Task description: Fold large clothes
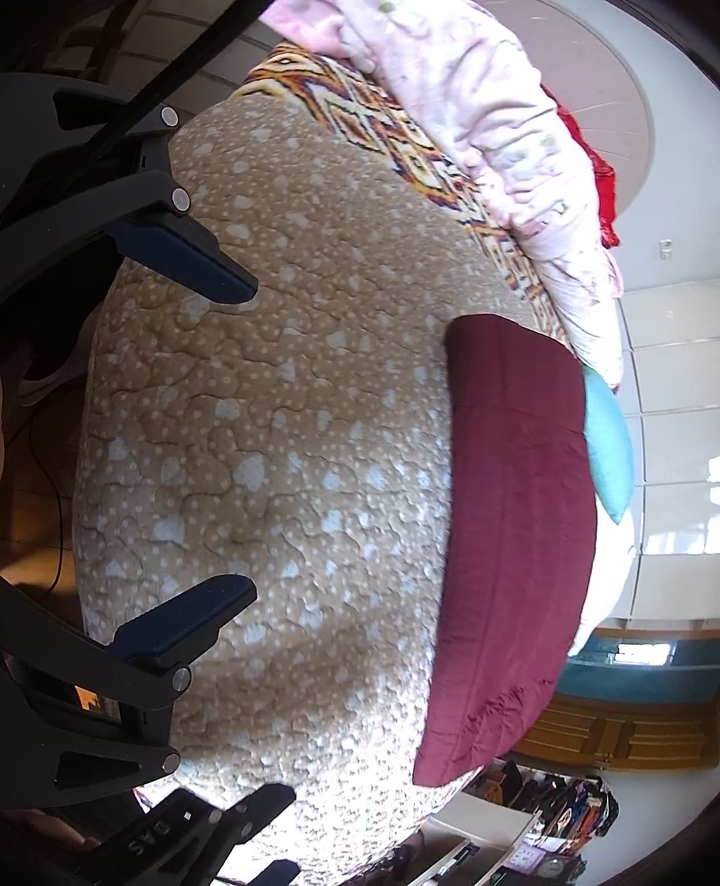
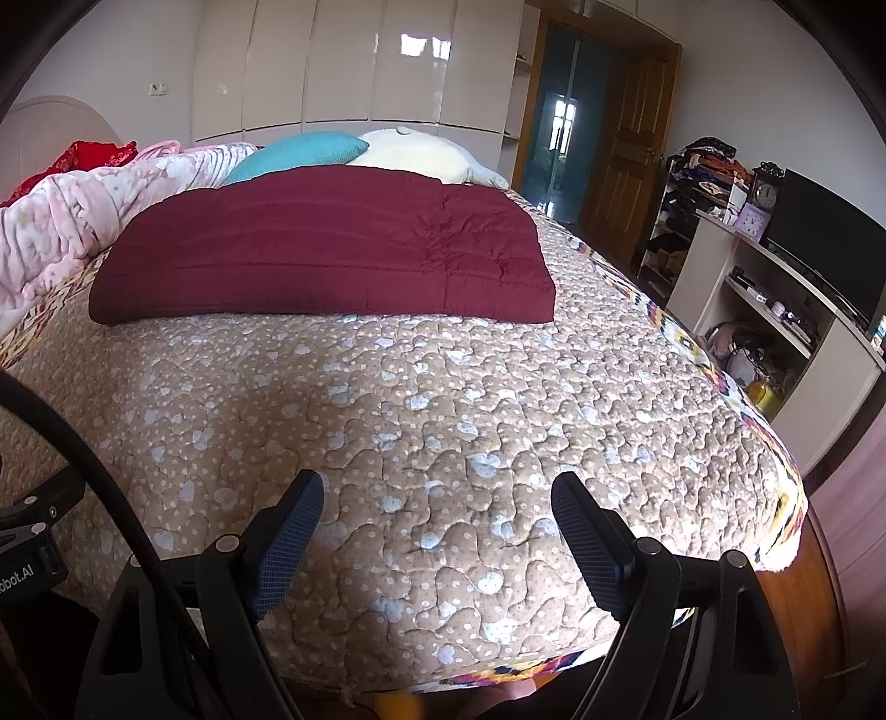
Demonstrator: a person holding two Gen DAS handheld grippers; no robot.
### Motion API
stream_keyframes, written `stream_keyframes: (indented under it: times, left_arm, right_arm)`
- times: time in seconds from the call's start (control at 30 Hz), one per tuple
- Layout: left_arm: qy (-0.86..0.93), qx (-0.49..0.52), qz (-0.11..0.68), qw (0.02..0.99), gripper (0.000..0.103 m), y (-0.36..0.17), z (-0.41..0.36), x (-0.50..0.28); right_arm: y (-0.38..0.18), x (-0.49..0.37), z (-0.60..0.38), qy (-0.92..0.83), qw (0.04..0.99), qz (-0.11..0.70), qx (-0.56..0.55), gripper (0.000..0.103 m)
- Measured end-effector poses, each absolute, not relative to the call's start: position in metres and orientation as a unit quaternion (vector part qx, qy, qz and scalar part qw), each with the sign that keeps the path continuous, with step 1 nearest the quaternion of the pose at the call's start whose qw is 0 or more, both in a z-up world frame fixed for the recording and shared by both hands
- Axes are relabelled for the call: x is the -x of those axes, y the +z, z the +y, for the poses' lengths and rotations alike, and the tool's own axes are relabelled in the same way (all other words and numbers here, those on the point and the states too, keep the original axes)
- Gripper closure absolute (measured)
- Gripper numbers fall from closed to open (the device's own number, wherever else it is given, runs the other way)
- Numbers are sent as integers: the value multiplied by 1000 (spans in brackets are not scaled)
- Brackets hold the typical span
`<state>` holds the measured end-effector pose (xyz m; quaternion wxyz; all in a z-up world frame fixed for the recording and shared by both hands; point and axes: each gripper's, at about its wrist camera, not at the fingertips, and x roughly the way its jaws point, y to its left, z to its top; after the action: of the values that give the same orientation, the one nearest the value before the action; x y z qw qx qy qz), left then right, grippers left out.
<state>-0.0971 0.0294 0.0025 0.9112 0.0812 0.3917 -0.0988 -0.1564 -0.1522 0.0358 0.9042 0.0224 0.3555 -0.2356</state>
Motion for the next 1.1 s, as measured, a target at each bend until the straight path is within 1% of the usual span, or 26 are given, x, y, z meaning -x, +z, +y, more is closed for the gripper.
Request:
stream_keyframes:
  times: [0.1, 0.7, 1.1]
  left_arm:
    - [-106, -84, 386, 913, 5, 7, 27, 101]
    - [-97, -68, 407, 906, 5, 4, 34, 92]
    - [-97, -68, 406, 906, 5, 6, 34, 92]
  right_arm:
    - [38, 155, -150, -234, 905, 354, -16, 15]
    - [50, 139, -139, -217, 911, 349, 14, 14]
    - [53, 138, -136, -210, 914, 346, 14, 13]
